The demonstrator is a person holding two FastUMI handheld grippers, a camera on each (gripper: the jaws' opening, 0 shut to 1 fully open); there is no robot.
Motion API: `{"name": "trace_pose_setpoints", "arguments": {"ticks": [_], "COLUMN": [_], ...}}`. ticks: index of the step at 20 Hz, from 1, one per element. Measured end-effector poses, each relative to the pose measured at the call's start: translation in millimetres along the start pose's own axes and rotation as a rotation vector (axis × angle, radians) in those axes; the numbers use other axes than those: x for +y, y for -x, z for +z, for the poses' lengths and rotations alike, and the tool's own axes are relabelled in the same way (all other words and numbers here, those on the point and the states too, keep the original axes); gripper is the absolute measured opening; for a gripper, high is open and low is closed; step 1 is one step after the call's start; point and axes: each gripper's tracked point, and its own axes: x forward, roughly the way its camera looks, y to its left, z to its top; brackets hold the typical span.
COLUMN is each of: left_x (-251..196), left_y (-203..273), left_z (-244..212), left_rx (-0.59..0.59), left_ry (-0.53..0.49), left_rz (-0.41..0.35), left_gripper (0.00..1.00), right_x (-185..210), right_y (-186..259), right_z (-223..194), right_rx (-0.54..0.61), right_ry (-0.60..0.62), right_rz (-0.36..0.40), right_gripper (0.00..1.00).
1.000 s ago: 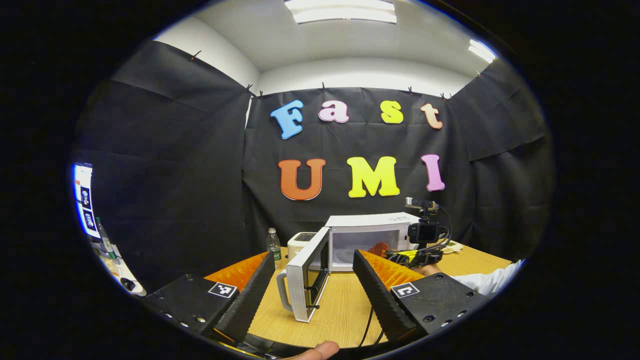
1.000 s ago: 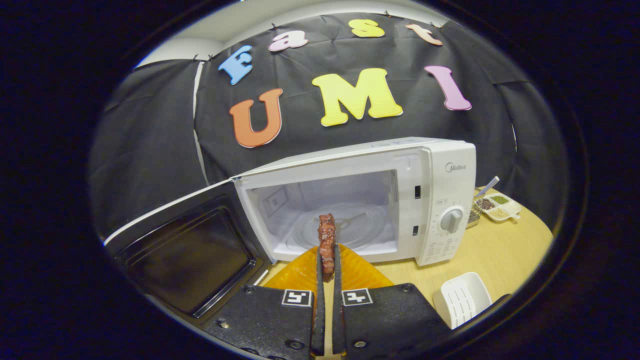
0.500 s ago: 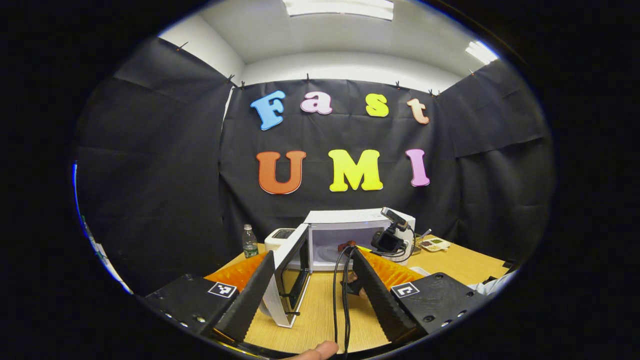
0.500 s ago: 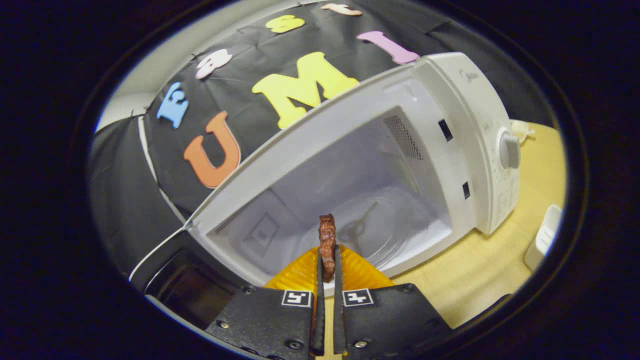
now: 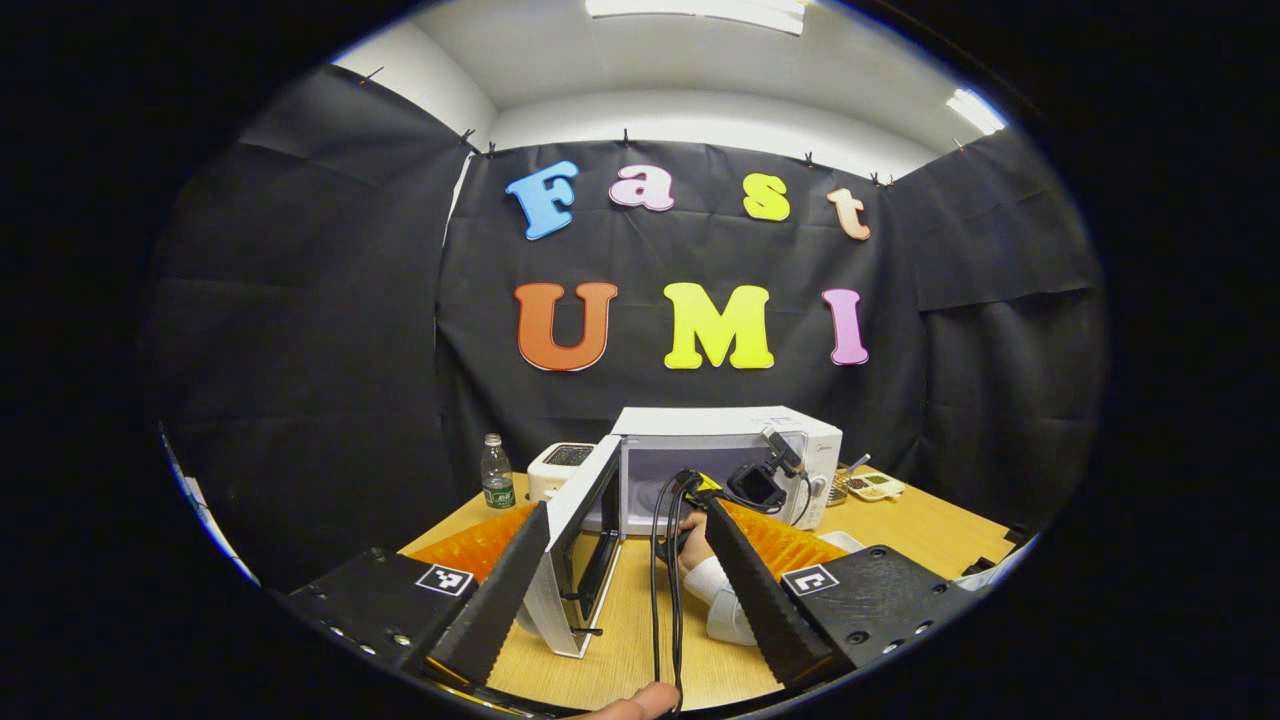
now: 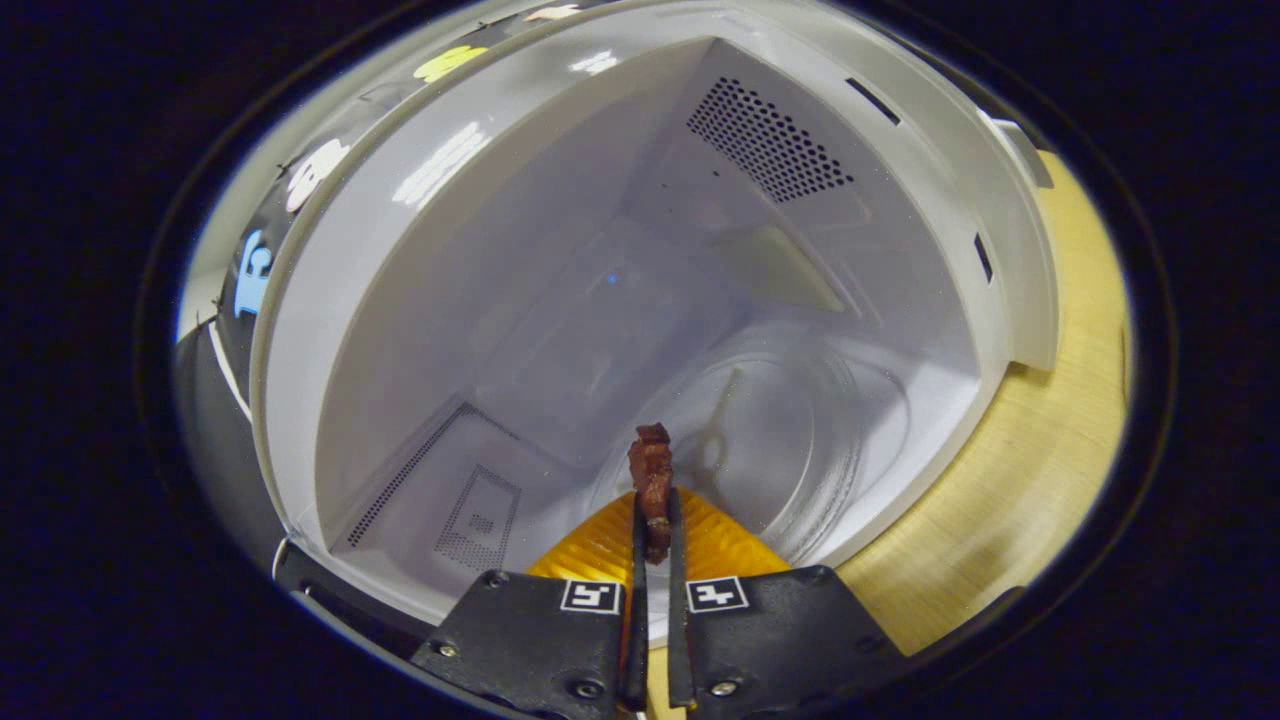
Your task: Open the microwave oven with the left hand, put the food in, and close the microwave oven.
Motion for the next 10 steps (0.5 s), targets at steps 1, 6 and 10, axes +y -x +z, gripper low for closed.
{"name": "trace_pose_setpoints", "arguments": {"ticks": [1,6,10], "left_x": [2.9,9.6,24.6], "left_y": [-2.3,-0.9,0.9], "left_z": [-3.5,-2.4,-0.2], "left_rx": [0.009,-0.001,-0.009], "left_ry": [0.009,0.021,0.011], "left_rz": [0.003,0.010,0.047], "left_gripper": [0.96,0.96,0.96], "right_x": [-1.1,-15.7,-11.4], "right_y": [-2.4,4.9,16.9], "right_z": [1.3,30.3,29.4], "right_rx": [-0.003,-0.125,-0.095], "right_ry": [0.002,0.088,0.179], "right_rz": [0.001,-0.079,-0.092], "right_gripper": [0.11,0.68,1.00]}}
